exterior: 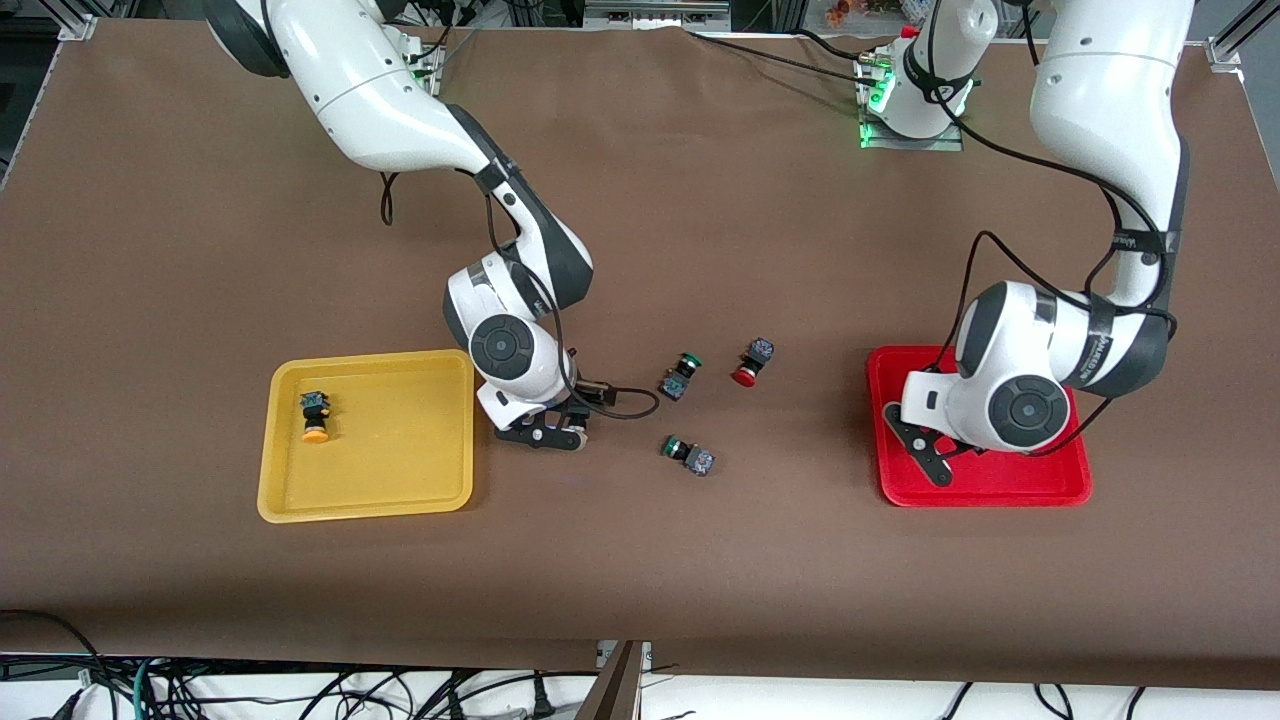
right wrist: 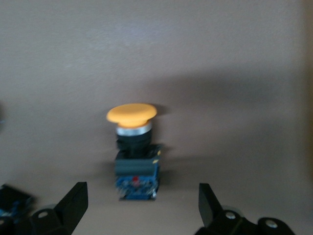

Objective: Place red and yellow buttons in trays
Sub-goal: 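Release the red button into the red tray while the right gripper lifts, then place the yellow button in the tray while the left gripper grasps red, then carry the red button to the red tray while the right arm retracts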

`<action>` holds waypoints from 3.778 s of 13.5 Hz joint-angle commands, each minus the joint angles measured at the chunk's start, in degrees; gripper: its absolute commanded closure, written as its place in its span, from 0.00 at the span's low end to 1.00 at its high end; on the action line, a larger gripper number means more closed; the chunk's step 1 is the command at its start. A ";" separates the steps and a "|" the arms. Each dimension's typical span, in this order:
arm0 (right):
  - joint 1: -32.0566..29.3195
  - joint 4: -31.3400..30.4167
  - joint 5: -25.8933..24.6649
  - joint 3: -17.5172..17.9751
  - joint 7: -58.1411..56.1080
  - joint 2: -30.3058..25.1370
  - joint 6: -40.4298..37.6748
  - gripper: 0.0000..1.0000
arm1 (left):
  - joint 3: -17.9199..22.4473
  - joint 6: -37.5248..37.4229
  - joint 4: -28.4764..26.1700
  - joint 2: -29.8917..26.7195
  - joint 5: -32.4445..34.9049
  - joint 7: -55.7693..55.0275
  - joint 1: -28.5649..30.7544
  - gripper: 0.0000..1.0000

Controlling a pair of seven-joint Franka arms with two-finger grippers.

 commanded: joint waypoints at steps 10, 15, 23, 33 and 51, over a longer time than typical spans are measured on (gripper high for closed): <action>0.28 -0.02 -1.14 -0.17 0.06 -0.10 2.55 1.00 | -3.24 -2.80 -0.54 -0.14 0.45 0.81 -1.03 0.00; -8.93 0.42 -1.57 -0.25 -14.31 -5.37 -11.42 1.00 | -10.80 -4.60 -1.06 -0.24 -4.36 -23.60 -5.25 0.00; -14.66 -3.97 -2.10 -7.46 -29.83 -5.29 -17.33 0.97 | -12.04 18.42 -17.31 -2.78 -6.42 -49.09 -15.08 0.00; -15.37 2.51 -2.10 -9.65 -36.13 -13.10 -34.25 0.00 | -12.04 19.94 -17.50 -2.25 1.67 -49.03 -14.13 0.81; -20.19 -0.89 -7.03 -7.46 -43.36 -45.35 -51.43 0.00 | -11.43 -2.57 -9.85 -10.69 8.51 -22.06 4.67 1.00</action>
